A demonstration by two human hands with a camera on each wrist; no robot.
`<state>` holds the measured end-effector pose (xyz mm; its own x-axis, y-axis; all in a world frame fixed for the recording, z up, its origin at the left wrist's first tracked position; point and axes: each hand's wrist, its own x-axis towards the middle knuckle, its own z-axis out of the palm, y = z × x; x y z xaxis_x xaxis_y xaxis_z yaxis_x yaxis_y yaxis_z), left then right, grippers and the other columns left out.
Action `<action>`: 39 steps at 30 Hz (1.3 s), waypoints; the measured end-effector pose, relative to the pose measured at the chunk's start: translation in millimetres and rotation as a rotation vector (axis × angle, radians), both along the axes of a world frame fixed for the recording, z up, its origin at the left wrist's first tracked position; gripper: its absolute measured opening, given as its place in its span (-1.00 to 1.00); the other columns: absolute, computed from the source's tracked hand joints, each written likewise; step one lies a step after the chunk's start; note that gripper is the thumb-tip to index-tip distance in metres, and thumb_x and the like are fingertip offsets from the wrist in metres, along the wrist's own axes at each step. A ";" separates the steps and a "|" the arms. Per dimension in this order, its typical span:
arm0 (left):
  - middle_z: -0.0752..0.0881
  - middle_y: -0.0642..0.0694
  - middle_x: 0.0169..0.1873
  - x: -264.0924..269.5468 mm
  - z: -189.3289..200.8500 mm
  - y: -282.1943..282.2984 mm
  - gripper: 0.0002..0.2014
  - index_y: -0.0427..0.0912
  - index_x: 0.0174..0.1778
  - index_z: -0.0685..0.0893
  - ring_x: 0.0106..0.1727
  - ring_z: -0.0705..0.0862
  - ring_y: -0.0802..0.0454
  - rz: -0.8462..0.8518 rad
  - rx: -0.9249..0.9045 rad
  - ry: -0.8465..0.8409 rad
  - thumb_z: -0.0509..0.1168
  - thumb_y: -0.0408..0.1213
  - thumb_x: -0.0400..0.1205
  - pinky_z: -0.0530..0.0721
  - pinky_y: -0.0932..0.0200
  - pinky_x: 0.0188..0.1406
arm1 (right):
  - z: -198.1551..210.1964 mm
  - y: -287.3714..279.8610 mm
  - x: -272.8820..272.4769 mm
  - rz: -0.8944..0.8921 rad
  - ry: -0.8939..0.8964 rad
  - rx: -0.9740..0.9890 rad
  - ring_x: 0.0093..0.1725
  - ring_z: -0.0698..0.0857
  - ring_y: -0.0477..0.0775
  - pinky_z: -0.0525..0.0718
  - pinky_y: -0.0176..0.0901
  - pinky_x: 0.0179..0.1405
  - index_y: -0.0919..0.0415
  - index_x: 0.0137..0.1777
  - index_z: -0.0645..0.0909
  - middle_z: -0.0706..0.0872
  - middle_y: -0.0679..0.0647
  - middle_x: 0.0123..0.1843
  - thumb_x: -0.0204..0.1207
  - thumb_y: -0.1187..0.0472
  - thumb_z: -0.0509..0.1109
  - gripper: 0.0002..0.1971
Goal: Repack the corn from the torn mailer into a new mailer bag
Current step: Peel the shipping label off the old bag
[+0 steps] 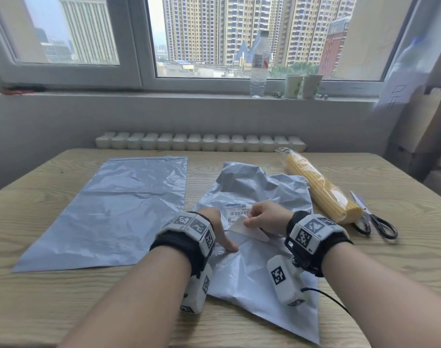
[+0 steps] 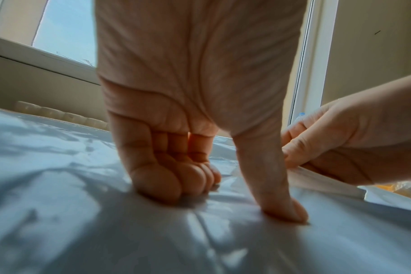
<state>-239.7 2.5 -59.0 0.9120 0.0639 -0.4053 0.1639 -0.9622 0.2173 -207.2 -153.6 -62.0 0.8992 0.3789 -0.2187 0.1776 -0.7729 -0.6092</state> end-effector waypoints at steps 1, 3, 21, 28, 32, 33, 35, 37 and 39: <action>0.70 -0.12 -0.18 0.1 -0.1 0.2 -0.40 -0.25 0.02 0.68 -0.17 0.66 -0.07 0.001 0.002 -0.005 0.59 0.15 0.29 0.69 0.11 -0.03 | 1.1 -0.3 -0.8 -0.003 0.003 -0.002 -0.41 0.45 -0.14 0.40 -0.33 -0.44 0.15 -0.25 0.51 0.51 -0.05 -0.38 0.57 0.18 0.40 -0.82; 0.69 -0.11 -0.21 0.1 -0.7 0.3 -0.41 -0.24 0.01 0.66 -0.19 0.66 -0.06 -0.002 0.006 -0.013 0.59 0.14 0.29 0.69 0.12 -0.06 | 1.4 -0.3 -1.0 -0.017 0.007 0.000 -0.42 0.45 -0.14 0.39 -0.32 -0.46 0.11 -0.30 0.48 0.51 -0.05 -0.38 0.58 0.17 0.38 -0.77; 0.71 -0.02 -0.19 4.1 1.3 -15.2 -0.42 -0.08 -0.09 0.62 -0.17 0.67 0.02 0.002 0.028 -0.083 0.58 0.24 0.19 0.63 0.18 -0.17 | 0.6 -7.3 -5.8 0.063 0.058 0.025 -0.29 0.63 -0.06 0.64 -0.16 -0.19 0.00 -0.36 0.69 0.70 -0.02 -0.32 0.39 0.02 0.56 -0.83; 0.56 0.04 -0.39 0.9 1.3 -13.0 -0.39 -0.11 -0.16 0.54 -0.18 0.63 0.02 -0.009 0.081 -0.090 0.55 0.30 0.20 0.54 0.20 -0.25 | -1.7 -6.8 -2.9 0.076 -0.028 0.032 -0.41 0.57 -0.09 0.58 -0.21 -0.35 0.04 -0.40 0.56 0.61 -0.04 -0.40 0.41 0.16 0.56 -0.75; 0.55 0.04 -0.40 1.4 -0.3 -13.4 -0.38 -0.13 -0.14 0.54 -0.17 0.62 0.01 -0.018 0.088 -0.078 0.53 0.31 0.21 0.54 0.19 -0.24 | -0.3 -8.6 -1.6 0.097 -0.078 0.001 -0.44 0.53 -0.13 0.51 -0.27 -0.39 0.04 -0.39 0.54 0.59 -0.07 -0.42 0.43 0.14 0.54 -0.75; 0.55 0.04 -0.38 1.9 -0.9 -13.1 -0.37 -0.12 -0.13 0.53 -0.16 0.62 0.01 -0.019 0.086 -0.077 0.53 0.32 0.20 0.54 0.19 -0.23 | -0.2 -8.4 -0.8 0.098 -0.092 -0.016 -0.43 0.53 -0.13 0.52 -0.26 -0.36 0.03 -0.39 0.53 0.59 -0.07 -0.42 0.43 0.13 0.54 -0.74; 0.59 0.02 -0.32 2.9 -2.4 -12.5 -0.35 -0.12 -0.11 0.52 -0.14 0.62 0.00 -0.018 0.076 -0.074 0.54 0.32 0.19 0.54 0.19 -0.22 | -0.2 -7.6 0.9 0.094 -0.104 -0.041 -0.39 0.54 -0.13 0.53 -0.25 -0.31 0.02 -0.39 0.53 0.60 -0.08 -0.39 0.44 0.12 0.53 -0.74; 0.64 0.00 -0.24 3.3 -3.0 -12.2 -0.37 -0.11 -0.14 0.53 -0.14 0.63 0.00 -0.020 0.070 -0.073 0.54 0.32 0.18 0.55 0.19 -0.21 | -0.3 -7.0 2.3 0.089 -0.106 -0.055 -0.37 0.55 -0.14 0.52 -0.26 -0.32 0.00 -0.39 0.52 0.61 -0.08 -0.37 0.45 0.11 0.52 -0.74; 0.66 -0.01 -0.20 3.1 -2.5 -12.2 -0.38 -0.11 -0.16 0.53 -0.13 0.64 -0.01 -0.023 0.070 -0.067 0.53 0.32 0.19 0.55 0.20 -0.20 | -0.1 -6.8 3.2 0.084 -0.107 -0.068 -0.37 0.54 -0.14 0.51 -0.27 -0.34 0.00 -0.39 0.51 0.60 -0.09 -0.37 0.45 0.10 0.52 -0.73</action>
<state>-236.5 -9.7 -61.4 0.9385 0.0688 -0.3384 0.1293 -0.9787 0.1595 -204.0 -160.4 -62.1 0.8846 0.4410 -0.1515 0.3039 -0.7917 -0.5300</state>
